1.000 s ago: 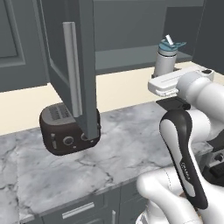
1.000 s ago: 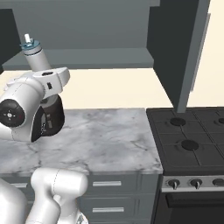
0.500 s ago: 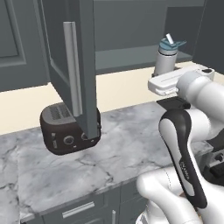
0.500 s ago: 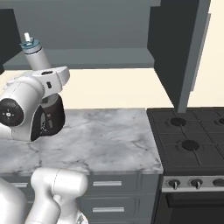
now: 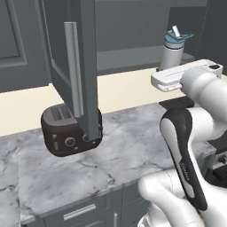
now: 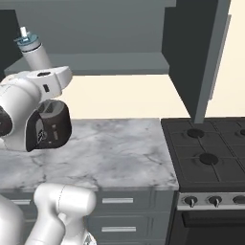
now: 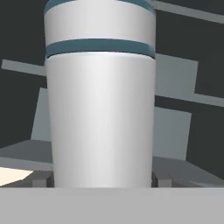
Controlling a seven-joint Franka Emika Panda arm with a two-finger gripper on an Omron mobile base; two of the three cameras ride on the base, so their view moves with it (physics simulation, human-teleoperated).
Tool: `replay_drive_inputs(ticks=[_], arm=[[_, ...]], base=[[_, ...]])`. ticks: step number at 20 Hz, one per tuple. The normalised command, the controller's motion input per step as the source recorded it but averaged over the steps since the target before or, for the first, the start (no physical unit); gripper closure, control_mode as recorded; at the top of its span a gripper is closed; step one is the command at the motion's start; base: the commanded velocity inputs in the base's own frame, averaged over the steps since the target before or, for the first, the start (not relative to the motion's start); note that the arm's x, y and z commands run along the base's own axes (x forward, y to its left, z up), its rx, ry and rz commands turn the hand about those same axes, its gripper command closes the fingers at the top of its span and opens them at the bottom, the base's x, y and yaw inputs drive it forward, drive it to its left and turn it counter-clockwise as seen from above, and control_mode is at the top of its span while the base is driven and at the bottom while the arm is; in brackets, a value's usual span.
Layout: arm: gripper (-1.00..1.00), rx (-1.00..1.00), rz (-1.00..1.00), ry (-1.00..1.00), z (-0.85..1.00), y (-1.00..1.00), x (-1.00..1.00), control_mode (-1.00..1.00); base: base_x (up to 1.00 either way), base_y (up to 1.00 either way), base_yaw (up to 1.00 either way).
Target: Pick the milk, water bottle from the counter and place them in the open cabinet.
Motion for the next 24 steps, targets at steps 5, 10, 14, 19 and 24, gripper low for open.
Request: replay_drive_inputs(ticks=[5,10,14,19,24], arm=[[1.00,0.02,-0.09,0.02,0.30,-0.21,0.15,-1.00],[1.00,0.04,-0.11,0.05,0.26,-0.37,0.35,-1.00],[1.00,0.06,-0.12,0.09,0.07,-0.36,0.51,-1.00],[1.00,0.12,-0.08,0.16,0.00,-0.29,0.54,-1.00],[1.00,0.11,-0.03,0.07,0.00,-0.24,0.63,-1.00]], base=[[0.00,0.00,0.00],[0.00,0.00,0.00],[0.00,0.00,0.00],[0.00,0.00,0.00],[0.00,0.00,0.00]])
